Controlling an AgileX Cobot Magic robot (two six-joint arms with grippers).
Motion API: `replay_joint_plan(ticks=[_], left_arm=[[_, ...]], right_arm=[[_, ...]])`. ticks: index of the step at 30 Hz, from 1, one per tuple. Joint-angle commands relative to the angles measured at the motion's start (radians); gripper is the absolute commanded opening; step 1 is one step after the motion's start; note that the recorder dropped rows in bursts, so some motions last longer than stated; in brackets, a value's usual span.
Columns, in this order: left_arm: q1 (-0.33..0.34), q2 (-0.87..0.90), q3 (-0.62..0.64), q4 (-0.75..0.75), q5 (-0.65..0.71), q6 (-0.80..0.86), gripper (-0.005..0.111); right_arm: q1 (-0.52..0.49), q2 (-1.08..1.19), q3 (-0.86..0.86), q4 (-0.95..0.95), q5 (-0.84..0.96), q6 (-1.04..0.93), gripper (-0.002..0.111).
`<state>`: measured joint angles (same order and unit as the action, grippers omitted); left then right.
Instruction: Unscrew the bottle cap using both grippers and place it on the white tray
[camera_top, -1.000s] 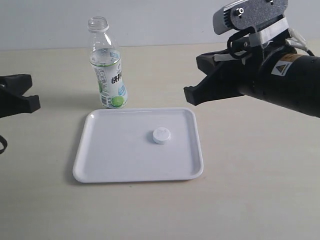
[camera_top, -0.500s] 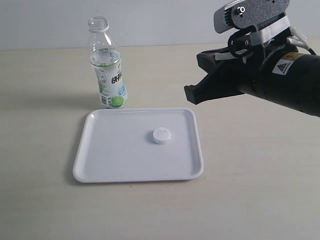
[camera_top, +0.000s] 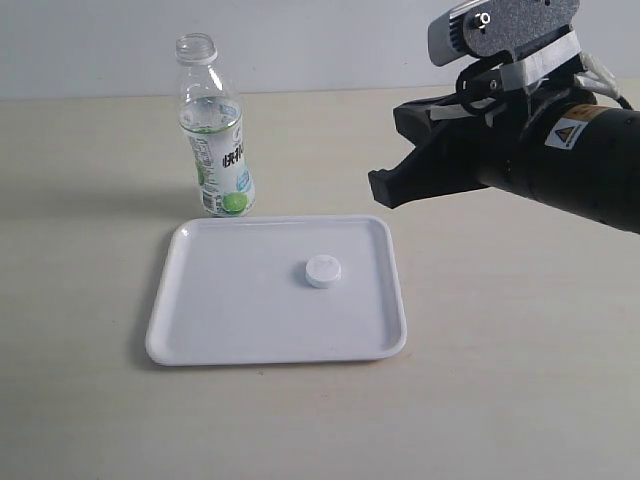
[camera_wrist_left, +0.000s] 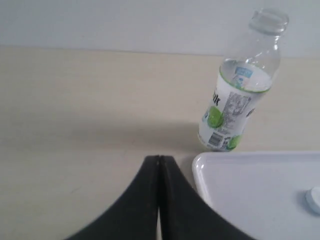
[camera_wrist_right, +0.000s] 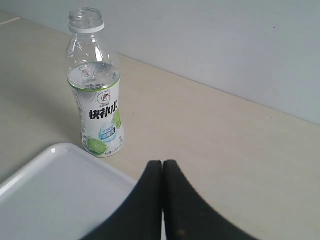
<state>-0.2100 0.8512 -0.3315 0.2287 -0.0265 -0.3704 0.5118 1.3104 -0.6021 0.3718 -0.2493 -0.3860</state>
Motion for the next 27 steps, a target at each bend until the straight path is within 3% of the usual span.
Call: replay_joint_plan(ticks=[1, 8, 16, 27], left_arm=[[0.001, -0.187, 0.019, -0.004, 0.227, -0.004, 0.000], [0.024, -0.572, 0.099, 0.019, 0.242, -0.004, 0.000], [0.087, -0.807, 0.220, 0.021, 0.244, -0.004, 0.000], [0.137, -0.851, 0.332, 0.030, 0.246, -0.004, 0.000]], right_arm=[[0.000, -0.007, 0.007, 0.002, -0.011, -0.007, 0.000], [0.000, -0.007, 0.007, 0.002, -0.011, -0.005, 0.000], [0.000, -0.007, 0.007, 0.002, -0.007, -0.005, 0.000], [0.000, -0.007, 0.007, 0.002, -0.007, -0.005, 0.000]])
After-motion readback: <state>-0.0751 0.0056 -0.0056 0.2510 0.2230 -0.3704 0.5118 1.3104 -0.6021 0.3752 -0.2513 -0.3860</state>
